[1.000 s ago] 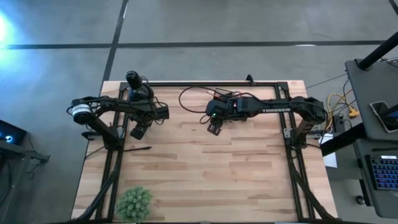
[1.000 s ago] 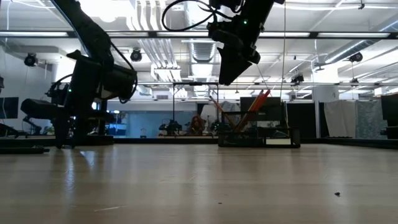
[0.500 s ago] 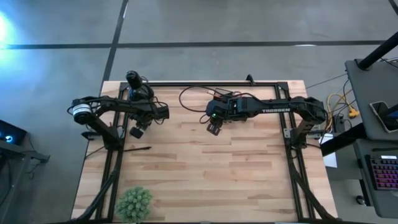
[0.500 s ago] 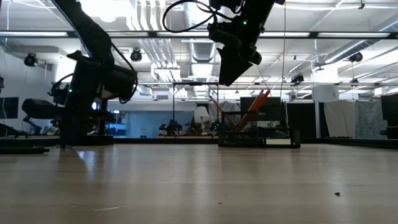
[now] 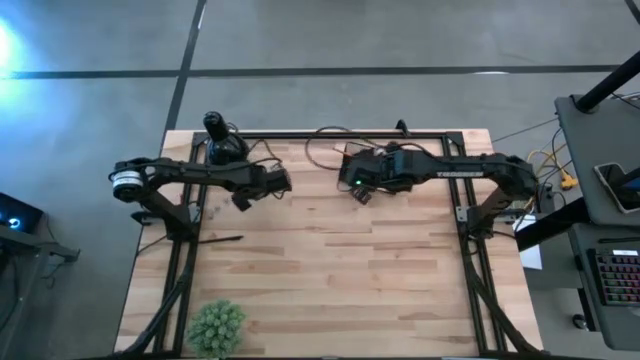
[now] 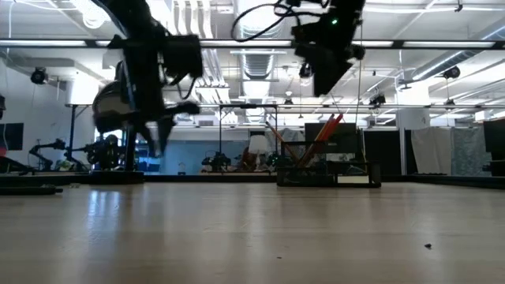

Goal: Pick and place office supplies into organizer
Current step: Put the top blue binder clip into the desk organizer

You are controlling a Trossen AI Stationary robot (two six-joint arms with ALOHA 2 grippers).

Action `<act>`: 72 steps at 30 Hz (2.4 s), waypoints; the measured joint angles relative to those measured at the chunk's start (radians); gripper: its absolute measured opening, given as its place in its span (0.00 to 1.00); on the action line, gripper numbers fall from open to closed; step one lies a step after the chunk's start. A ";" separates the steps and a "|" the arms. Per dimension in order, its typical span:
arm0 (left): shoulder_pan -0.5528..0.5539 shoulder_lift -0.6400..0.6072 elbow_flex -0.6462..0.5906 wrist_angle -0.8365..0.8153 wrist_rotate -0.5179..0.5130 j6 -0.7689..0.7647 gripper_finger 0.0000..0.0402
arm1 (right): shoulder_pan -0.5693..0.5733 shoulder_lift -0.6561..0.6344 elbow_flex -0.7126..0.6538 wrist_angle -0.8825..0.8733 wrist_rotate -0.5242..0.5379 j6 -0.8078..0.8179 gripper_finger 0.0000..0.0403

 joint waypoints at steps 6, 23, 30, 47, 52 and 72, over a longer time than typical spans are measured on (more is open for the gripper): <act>-0.028 0.000 0.051 0.231 -0.094 0.163 0.07 | 0.001 -0.127 -0.006 -0.212 0.036 0.224 0.34; 0.034 0.272 0.165 1.062 0.122 0.874 0.06 | 0.076 -0.471 -0.163 -0.469 -0.053 0.672 0.34; 0.042 0.427 0.348 1.067 0.277 0.914 0.06 | 0.095 -0.513 -0.216 -0.497 -0.064 0.754 0.34; 0.041 0.611 0.625 0.766 0.360 1.073 0.06 | 0.095 -0.551 -0.245 -0.497 -0.071 0.761 0.35; 0.042 0.595 0.618 0.676 0.297 1.108 0.06 | 0.095 -0.559 -0.247 -0.498 -0.064 0.757 0.34; 0.048 0.661 0.617 0.623 0.215 1.228 0.07 | 0.095 -0.559 -0.247 -0.498 -0.019 0.714 0.33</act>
